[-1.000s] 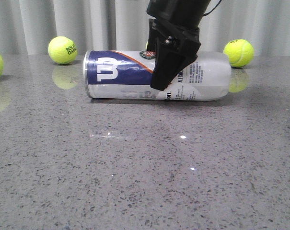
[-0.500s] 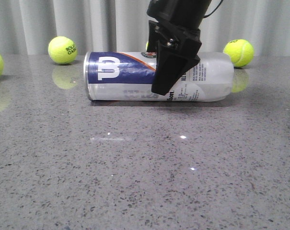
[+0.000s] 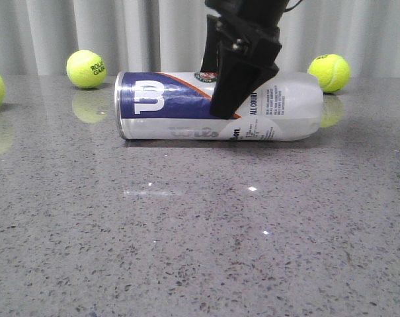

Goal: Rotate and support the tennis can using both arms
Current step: 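Lower the can onto the table on its side and open the right gripper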

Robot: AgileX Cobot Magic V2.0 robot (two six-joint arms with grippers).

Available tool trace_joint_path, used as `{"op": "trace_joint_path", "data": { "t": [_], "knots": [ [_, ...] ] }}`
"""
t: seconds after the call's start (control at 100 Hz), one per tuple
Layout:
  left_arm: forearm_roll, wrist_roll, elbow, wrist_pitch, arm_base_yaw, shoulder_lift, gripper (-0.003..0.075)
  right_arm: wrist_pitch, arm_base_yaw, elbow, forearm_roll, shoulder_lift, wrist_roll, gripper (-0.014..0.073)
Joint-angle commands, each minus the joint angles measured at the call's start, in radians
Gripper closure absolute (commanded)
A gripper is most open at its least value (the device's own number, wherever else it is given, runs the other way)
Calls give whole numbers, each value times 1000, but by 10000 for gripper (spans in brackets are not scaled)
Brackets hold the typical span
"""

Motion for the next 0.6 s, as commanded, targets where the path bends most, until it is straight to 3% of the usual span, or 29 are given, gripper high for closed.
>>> {"op": "trace_joint_path", "data": {
  "t": [0.0, 0.59],
  "knots": [
    [-2, -10, 48, -82, 4, -39, 741, -13, -2, -32, 26, -62, 2, -53],
    [-2, -10, 48, -82, 4, -39, 741, 6, -2, -32, 26, -85, 34, -53]
  ]
}}
